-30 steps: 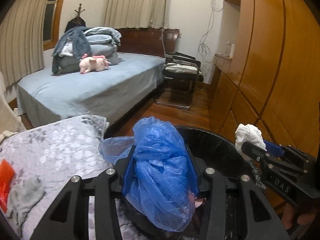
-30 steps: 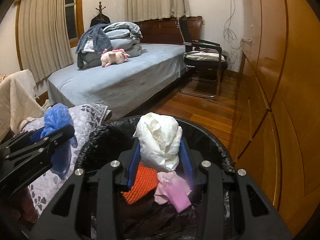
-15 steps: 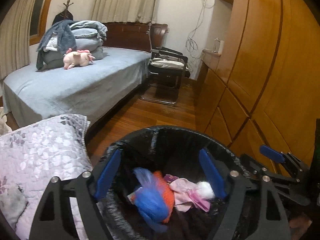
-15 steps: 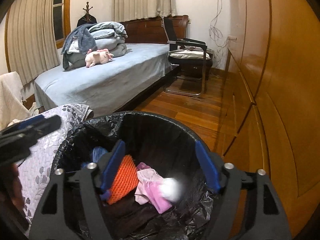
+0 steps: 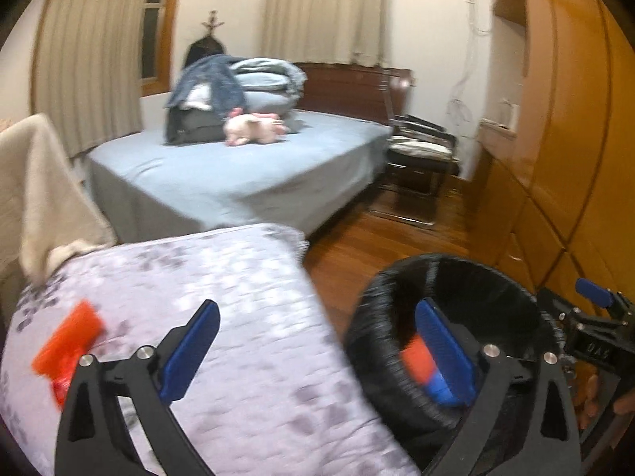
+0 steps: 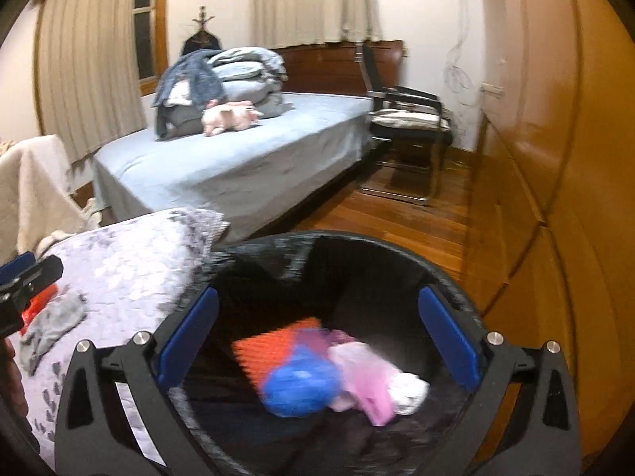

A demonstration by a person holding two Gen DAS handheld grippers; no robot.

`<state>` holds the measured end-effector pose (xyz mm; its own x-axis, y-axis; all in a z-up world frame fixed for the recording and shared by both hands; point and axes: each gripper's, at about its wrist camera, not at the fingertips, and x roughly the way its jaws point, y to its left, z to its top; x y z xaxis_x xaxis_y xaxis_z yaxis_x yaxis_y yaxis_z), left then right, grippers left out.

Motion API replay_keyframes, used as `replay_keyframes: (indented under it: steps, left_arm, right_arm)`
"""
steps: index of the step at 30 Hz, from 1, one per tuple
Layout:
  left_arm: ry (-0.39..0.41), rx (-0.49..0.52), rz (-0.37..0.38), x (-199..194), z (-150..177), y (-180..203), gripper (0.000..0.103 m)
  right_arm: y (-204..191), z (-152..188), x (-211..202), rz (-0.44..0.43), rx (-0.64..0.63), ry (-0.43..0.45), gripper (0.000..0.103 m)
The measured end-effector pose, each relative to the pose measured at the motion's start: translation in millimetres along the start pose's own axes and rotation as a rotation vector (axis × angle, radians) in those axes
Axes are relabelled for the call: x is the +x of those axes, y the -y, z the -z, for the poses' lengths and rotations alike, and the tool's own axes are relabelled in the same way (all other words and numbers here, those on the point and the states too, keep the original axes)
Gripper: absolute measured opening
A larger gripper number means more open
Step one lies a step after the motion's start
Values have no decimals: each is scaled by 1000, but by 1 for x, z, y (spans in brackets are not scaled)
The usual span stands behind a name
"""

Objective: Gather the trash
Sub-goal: 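Move both open tools back over the bed toward the grey sock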

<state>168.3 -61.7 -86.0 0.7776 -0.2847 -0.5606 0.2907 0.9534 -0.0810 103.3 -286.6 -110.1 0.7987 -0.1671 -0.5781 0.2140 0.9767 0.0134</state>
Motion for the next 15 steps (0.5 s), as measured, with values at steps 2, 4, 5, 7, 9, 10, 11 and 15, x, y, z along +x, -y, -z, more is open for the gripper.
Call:
replay_keyframes:
  steps: [2,4,5,7,9,10,11,15]
  left_arm:
    - [7,-18,-49,-10,7,-19,97]
    - [17,-23,-98,-18,13,-36,97]
    - [18,-25,-118,-21,15,-42,97]
    - [22,-42,-166,-30,21,-62,97]
    - [27,-59,-205,-37,27,-78,97]
    - [28,-68,-224,-40,29,-86,97]
    - [28,-78,-241,-43,30,-94,97]
    - [28,-107,-315,-52,40,-128,97]
  right_arm:
    - [-21,-4,3,-41,-21,0,98]
    - [-39,-6,5,-74,-40,-4,98]
    - [-49,-7,7,-94,-49,-5,98]
    - [-67,-8,8,-123,-61,-4,98]
    - [-86,-9,10,-159,-79,-7,98]
    - [-94,-8,10,-174,-88,-10,98]
    - [-106,-7,12,-194,-99,-14,98]
    - [-140,-5,15,-234,-144,-19,98]
